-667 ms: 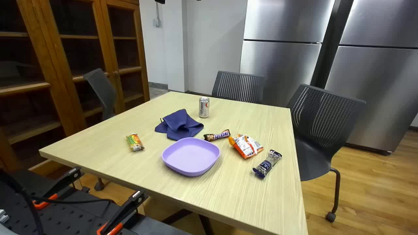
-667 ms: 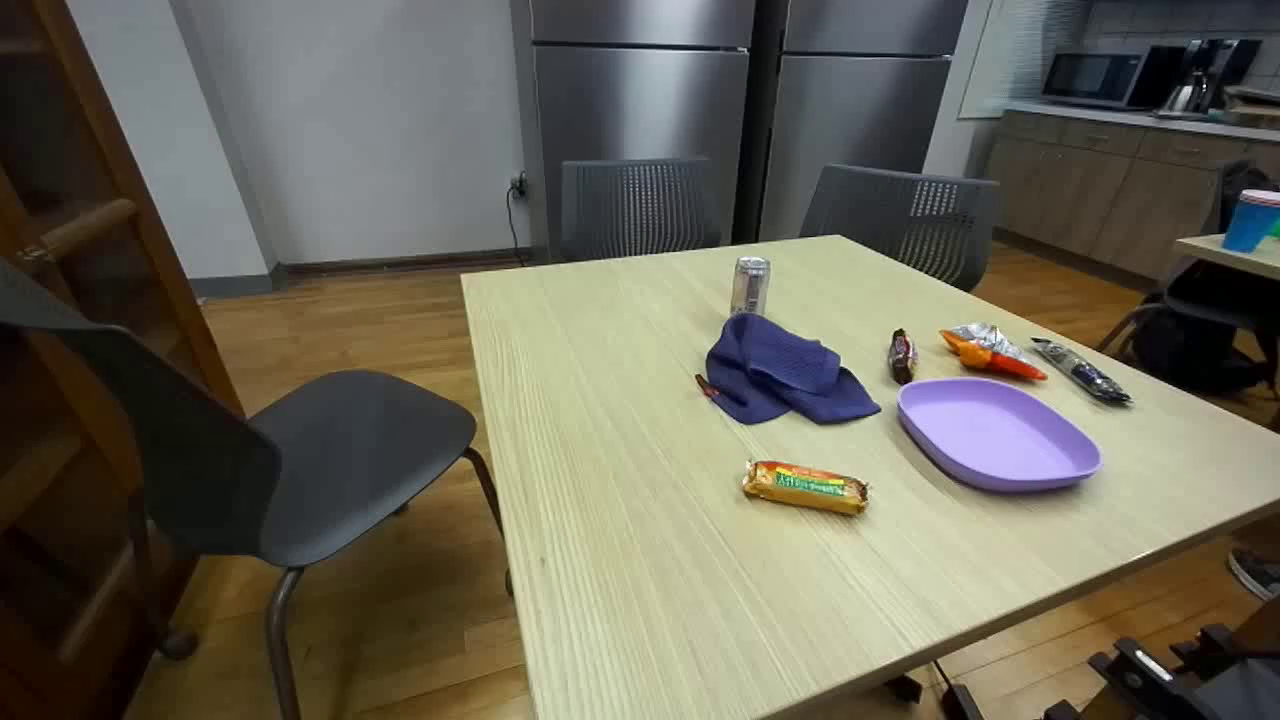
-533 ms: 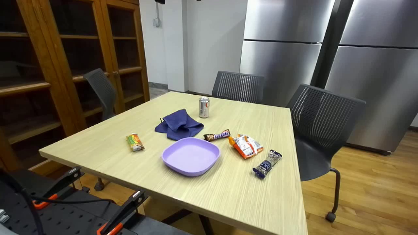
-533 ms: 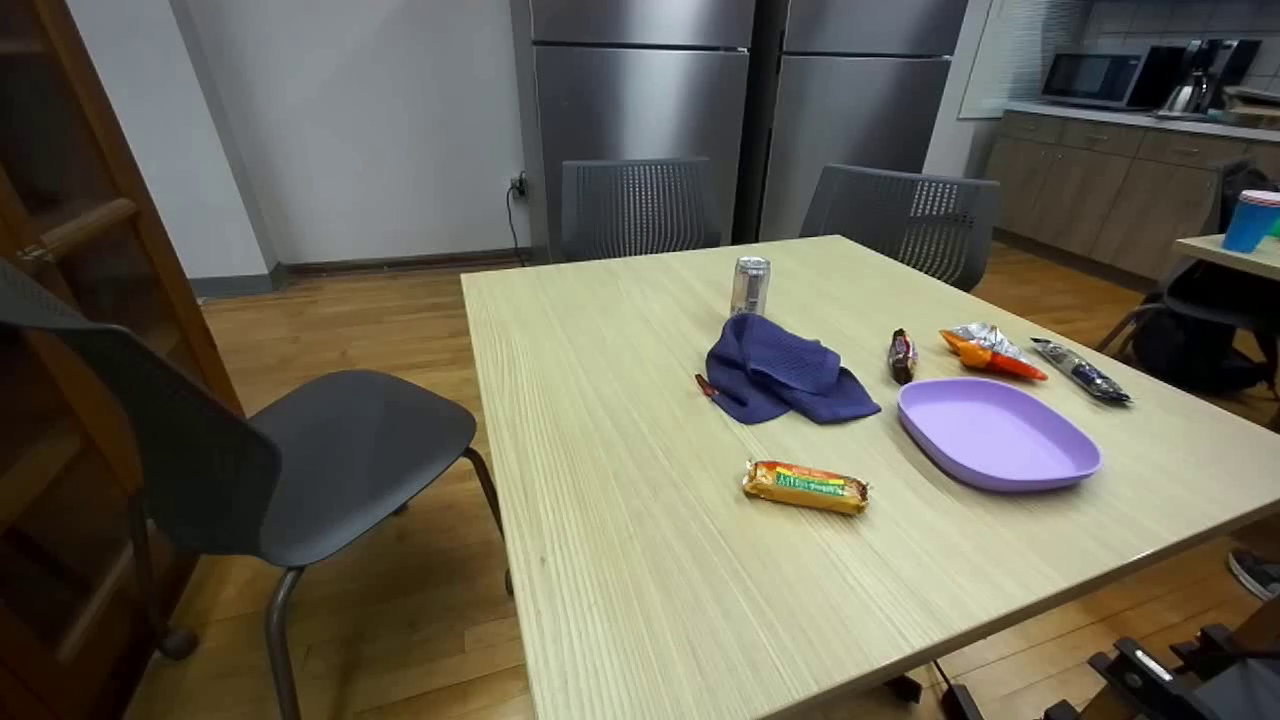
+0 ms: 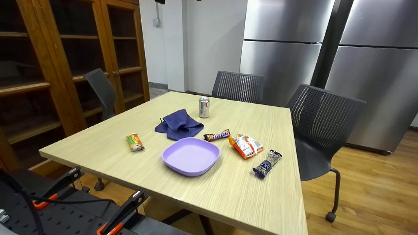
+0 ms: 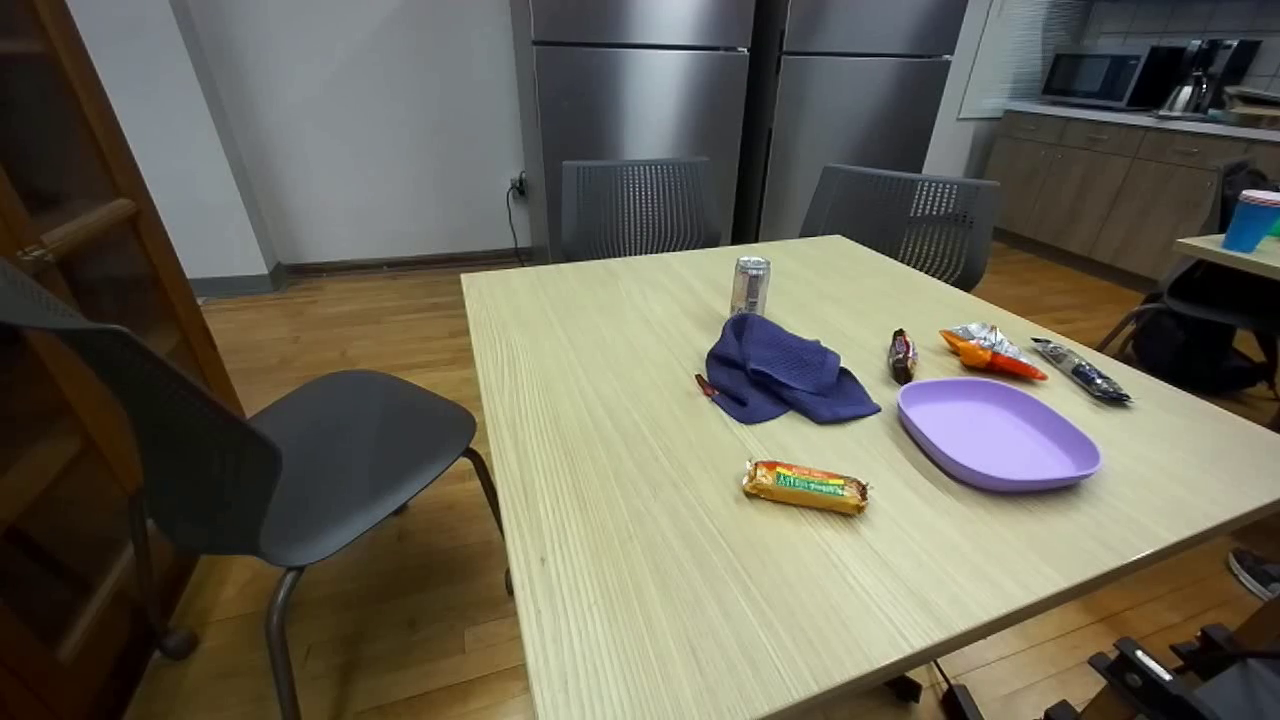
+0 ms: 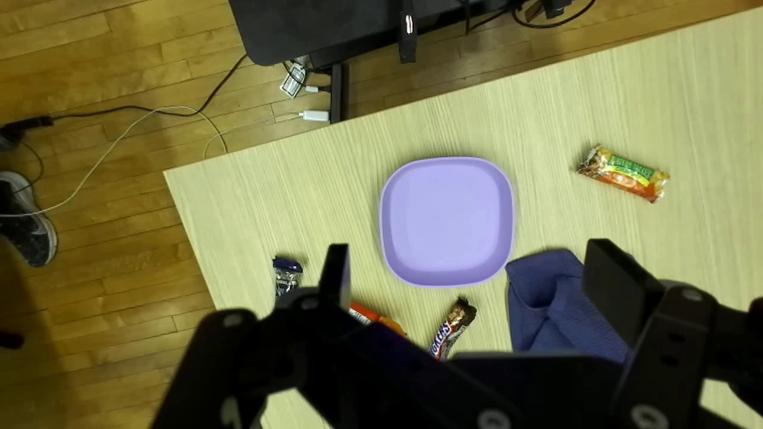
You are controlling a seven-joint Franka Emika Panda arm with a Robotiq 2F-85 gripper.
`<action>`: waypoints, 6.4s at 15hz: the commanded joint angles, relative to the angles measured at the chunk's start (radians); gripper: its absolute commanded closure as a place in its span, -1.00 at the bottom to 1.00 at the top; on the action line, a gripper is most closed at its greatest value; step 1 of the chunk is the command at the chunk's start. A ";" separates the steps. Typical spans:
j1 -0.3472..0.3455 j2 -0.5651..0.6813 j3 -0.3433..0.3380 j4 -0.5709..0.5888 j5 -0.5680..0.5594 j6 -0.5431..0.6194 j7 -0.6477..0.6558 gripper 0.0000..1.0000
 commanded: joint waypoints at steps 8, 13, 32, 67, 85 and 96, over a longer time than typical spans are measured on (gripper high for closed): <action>-0.002 0.145 -0.002 0.029 -0.003 0.175 -0.005 -1.00; -0.001 0.260 0.003 0.054 0.006 0.280 0.006 -1.00; 0.014 0.599 0.034 0.164 0.121 0.535 0.115 -1.00; 0.055 0.934 0.028 0.236 0.152 0.745 0.433 -1.00; 0.048 1.102 0.021 0.375 0.279 0.782 0.503 -1.00; 0.033 1.278 0.035 0.537 0.358 0.755 0.514 -1.00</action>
